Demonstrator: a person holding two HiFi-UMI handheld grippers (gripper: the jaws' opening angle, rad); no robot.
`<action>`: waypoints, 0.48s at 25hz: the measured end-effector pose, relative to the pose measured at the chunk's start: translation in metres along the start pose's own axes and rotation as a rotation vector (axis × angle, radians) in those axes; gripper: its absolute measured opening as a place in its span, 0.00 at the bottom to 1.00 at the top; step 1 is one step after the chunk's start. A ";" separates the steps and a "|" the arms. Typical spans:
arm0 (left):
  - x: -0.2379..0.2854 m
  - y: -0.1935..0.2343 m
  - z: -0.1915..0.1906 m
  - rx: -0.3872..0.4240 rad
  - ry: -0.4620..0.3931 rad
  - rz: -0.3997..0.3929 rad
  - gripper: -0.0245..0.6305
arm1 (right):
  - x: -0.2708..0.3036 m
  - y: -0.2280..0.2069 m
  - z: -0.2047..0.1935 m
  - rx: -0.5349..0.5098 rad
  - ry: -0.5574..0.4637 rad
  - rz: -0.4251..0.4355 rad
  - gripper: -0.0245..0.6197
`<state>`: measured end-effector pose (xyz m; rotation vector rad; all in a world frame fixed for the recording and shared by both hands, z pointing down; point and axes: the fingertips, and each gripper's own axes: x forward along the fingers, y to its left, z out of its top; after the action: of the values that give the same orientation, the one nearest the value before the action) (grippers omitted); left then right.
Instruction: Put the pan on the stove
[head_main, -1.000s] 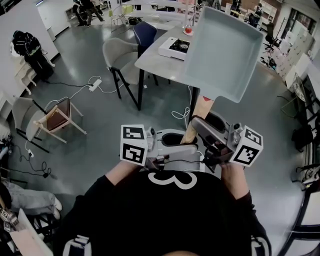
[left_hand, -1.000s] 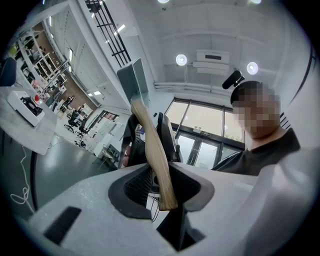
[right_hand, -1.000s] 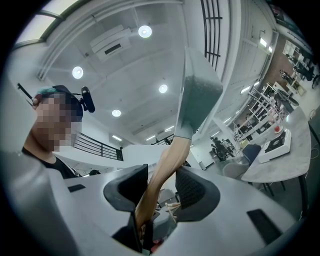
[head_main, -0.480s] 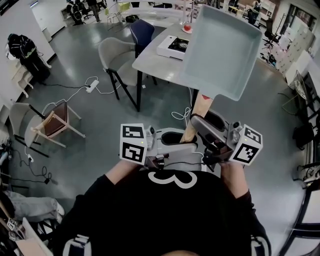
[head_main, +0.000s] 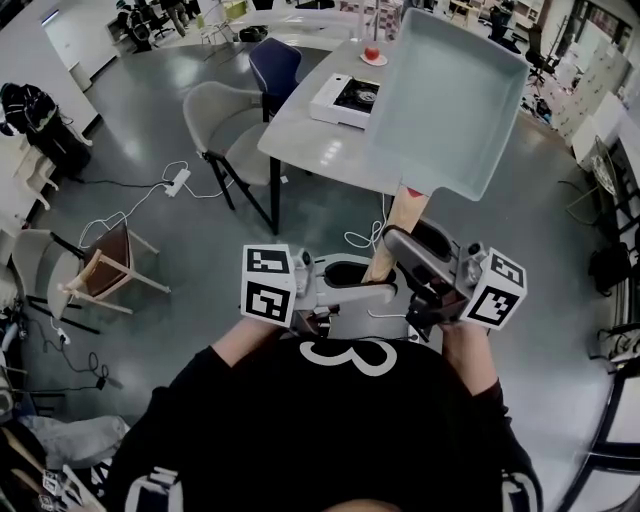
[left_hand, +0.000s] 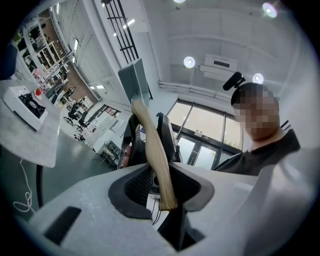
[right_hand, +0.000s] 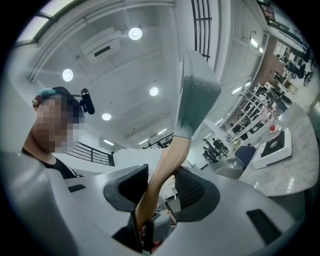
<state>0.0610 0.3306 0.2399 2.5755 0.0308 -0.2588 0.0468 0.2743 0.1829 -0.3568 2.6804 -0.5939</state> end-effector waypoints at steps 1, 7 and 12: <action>-0.003 0.007 0.006 -0.003 0.004 -0.002 0.20 | 0.006 -0.008 0.002 0.003 -0.003 -0.004 0.29; -0.025 0.054 0.048 -0.027 0.018 -0.023 0.20 | 0.049 -0.057 0.019 0.022 -0.015 -0.029 0.29; -0.035 0.083 0.057 -0.026 0.025 -0.047 0.20 | 0.062 -0.086 0.019 0.021 -0.034 -0.040 0.29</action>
<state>0.0230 0.2309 0.2426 2.5540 0.1032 -0.2417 0.0129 0.1727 0.1872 -0.4113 2.6381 -0.6220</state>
